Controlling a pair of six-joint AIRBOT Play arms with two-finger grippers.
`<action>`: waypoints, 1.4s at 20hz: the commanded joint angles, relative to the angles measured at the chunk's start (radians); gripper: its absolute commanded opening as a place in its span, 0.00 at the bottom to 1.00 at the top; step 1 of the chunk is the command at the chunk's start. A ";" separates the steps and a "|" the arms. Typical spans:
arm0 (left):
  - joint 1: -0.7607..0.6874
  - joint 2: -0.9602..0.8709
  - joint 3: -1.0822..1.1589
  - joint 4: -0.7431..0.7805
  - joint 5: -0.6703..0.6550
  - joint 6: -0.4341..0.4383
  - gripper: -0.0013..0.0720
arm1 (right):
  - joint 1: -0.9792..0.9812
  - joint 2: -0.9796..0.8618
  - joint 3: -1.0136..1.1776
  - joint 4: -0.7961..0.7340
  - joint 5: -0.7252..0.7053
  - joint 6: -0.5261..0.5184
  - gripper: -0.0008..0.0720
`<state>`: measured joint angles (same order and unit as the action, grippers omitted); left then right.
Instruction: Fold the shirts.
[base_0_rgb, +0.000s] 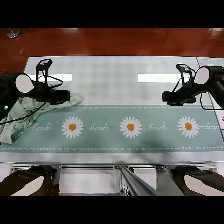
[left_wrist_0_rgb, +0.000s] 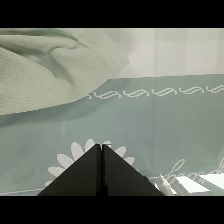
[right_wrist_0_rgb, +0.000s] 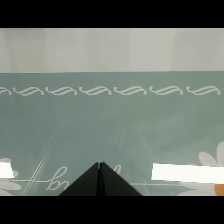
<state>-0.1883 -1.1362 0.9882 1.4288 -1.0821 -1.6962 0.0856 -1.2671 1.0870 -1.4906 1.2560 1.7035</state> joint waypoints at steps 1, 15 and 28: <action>0.001 0.000 0.001 0.000 0.000 0.000 0.06 | 0.000 -0.001 0.000 0.000 0.000 0.000 0.04; 0.001 -0.001 0.001 -0.032 0.001 0.000 0.06 | 0.000 -0.001 0.000 0.002 0.000 0.001 0.04; 0.092 0.042 0.125 0.385 -0.082 -0.045 0.98 | -0.003 0.008 0.000 -0.109 0.119 -0.048 0.88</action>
<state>-0.1463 -1.1290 1.0576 1.5967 -1.0870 -1.6924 0.0837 -1.2675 1.0870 -1.5505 1.3064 1.6844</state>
